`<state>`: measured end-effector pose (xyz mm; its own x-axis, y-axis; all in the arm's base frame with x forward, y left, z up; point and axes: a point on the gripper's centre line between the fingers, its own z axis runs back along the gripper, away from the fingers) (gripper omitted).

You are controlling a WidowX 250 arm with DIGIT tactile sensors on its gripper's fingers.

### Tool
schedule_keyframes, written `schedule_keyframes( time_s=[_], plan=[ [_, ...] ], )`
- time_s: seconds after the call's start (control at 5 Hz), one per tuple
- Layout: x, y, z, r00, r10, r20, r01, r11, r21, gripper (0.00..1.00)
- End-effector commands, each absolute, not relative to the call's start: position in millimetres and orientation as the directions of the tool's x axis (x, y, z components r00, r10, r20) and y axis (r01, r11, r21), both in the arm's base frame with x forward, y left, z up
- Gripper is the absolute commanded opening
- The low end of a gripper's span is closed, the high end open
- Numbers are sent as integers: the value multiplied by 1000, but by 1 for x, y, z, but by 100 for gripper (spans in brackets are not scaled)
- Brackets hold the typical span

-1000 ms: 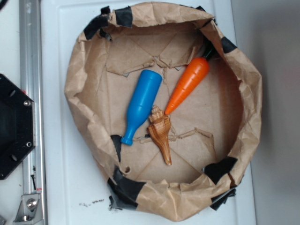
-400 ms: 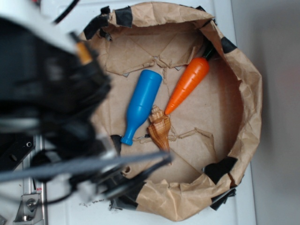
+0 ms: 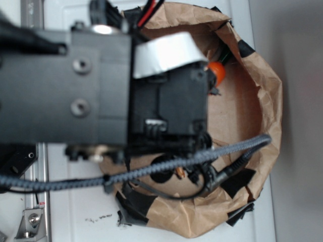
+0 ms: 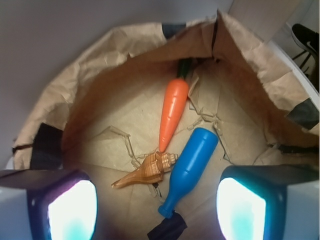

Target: Grab the blue bottle.

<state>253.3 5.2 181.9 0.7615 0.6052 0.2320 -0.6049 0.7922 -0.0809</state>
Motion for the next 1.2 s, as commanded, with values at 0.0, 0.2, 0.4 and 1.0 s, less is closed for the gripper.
schedule_keyframes(
  time_s=[0.0, 0.2, 0.4, 1.0],
  plan=[
    [258, 17, 200, 734, 621, 275, -616, 779, -117, 100],
    [250, 44, 159, 744, 620, 251, -596, 784, -171, 100],
    [251, 80, 114, 711, 675, 197, -689, 725, 5, 100],
    [228, 60, 38, 710, 699, 87, -700, 714, -28, 100]
  ],
)
